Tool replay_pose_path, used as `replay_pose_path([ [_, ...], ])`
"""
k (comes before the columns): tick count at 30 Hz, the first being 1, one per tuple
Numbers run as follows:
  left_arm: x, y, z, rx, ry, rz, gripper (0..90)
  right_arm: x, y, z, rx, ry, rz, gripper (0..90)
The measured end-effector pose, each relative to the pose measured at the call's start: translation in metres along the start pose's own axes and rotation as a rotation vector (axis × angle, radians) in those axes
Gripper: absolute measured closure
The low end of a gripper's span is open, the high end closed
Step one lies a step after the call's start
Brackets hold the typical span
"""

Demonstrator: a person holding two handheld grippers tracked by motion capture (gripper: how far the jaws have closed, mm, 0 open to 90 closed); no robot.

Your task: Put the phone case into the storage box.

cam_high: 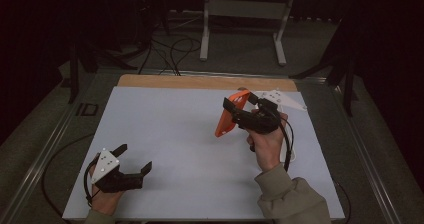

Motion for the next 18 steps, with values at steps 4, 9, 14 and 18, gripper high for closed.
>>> replay_pose_path([
  [4,-0.002,-0.006,0.006,0.001,0.006,-0.012,0.3,0.002,0.001,0.000,0.000,-0.010,0.005,16.6],
  [9,-0.006,-0.010,0.012,0.003,0.011,-0.005,0.3,0.006,0.001,-0.003,-0.008,-0.026,0.008,16.6],
  [14,-0.009,-0.015,0.013,-0.018,0.031,-0.008,0.3,0.008,0.002,-0.004,-0.009,-0.038,0.015,16.6],
  [18,-0.011,-0.015,0.016,-0.006,0.032,0.001,0.3,0.012,0.006,-0.006,-0.017,-0.059,0.035,16.6],
])
Point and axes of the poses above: each handheld gripper's, and its own axes: z roughly backward along the jaws, y roughly out of its top, x roughly to its right, the point moved 7 cm from there along -z, roughly forward along the jaws, and after that the axes turned 2 degrees about -x, right-handed, at the moved point
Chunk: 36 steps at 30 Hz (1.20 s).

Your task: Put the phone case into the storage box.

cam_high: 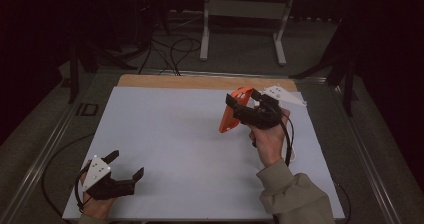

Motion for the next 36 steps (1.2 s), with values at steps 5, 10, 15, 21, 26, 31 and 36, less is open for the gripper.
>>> replay_pose_path([
  [5,0.000,0.000,0.004,0.012,0.005,-0.004,0.3,0.006,0.005,-0.001,-0.004,-0.019,0.008,16.6],
  [10,0.000,-0.001,0.004,0.015,0.007,-0.004,0.3,0.015,0.009,0.000,0.002,-0.037,-0.004,16.6],
  [15,-0.003,-0.003,0.002,0.012,0.010,0.007,0.3,0.022,0.013,-0.001,0.001,-0.064,0.008,16.6],
  [21,-0.004,-0.003,0.003,0.021,0.022,0.009,0.3,0.030,0.017,-0.006,-0.001,-0.094,0.018,16.6],
  [26,-0.004,-0.002,0.003,0.031,0.027,0.016,0.3,0.036,0.018,-0.010,-0.003,-0.117,0.007,16.6],
  [31,-0.005,-0.002,0.002,0.029,0.037,0.014,0.3,0.043,0.019,-0.014,-0.010,-0.138,0.011,16.6],
  [36,-0.004,-0.003,0.001,0.030,0.045,0.017,0.3,0.051,0.023,-0.015,0.001,-0.156,-0.008,16.6],
])
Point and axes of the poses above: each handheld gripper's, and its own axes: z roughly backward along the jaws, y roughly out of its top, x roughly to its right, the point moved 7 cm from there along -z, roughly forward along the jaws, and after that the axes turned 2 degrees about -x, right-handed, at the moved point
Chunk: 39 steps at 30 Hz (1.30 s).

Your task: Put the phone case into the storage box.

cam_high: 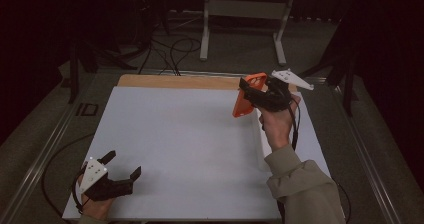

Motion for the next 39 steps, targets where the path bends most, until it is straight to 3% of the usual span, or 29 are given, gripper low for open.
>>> replay_pose_path([
  [6,-0.002,0.000,0.000,0.004,0.012,0.008,0.3,0.008,0.005,-0.002,0.010,-0.019,-0.030,16.6],
  [17,-0.004,0.001,0.002,0.012,0.038,0.001,0.3,0.014,0.009,-0.011,0.012,-0.069,0.009,16.6],
  [29,-0.006,0.001,0.003,0.018,0.045,0.009,0.3,0.031,0.016,-0.016,0.011,-0.128,-0.008,16.7],
  [39,-0.005,0.001,0.003,0.018,0.041,0.015,0.3,0.042,0.021,-0.021,0.016,-0.170,0.005,16.7],
])
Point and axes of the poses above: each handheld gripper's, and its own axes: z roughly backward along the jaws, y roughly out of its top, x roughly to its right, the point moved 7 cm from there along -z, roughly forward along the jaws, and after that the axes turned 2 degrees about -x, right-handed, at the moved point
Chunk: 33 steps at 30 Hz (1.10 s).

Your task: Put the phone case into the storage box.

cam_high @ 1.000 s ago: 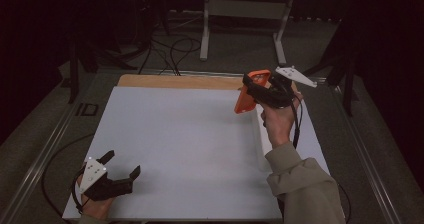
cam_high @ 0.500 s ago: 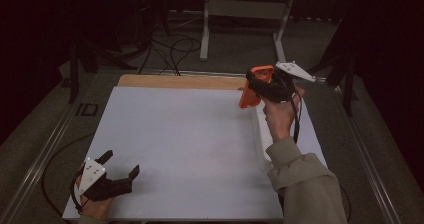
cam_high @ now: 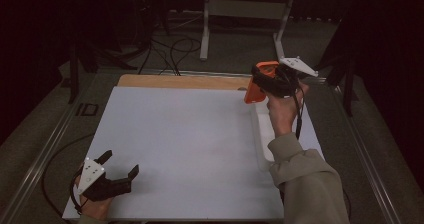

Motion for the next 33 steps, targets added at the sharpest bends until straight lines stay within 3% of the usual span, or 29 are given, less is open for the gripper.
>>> replay_pose_path([
  [7,0.000,0.000,0.000,-0.001,0.000,-0.002,0.3,0.005,0.001,-0.005,0.000,-0.025,0.013,16.7],
  [23,-0.001,0.000,0.001,0.002,0.007,0.008,0.3,0.028,-0.006,-0.017,-0.004,-0.083,-0.026,16.7],
  [33,-0.001,0.000,0.001,0.004,0.011,0.012,0.3,0.039,-0.009,-0.025,-0.012,-0.125,-0.017,16.7],
])
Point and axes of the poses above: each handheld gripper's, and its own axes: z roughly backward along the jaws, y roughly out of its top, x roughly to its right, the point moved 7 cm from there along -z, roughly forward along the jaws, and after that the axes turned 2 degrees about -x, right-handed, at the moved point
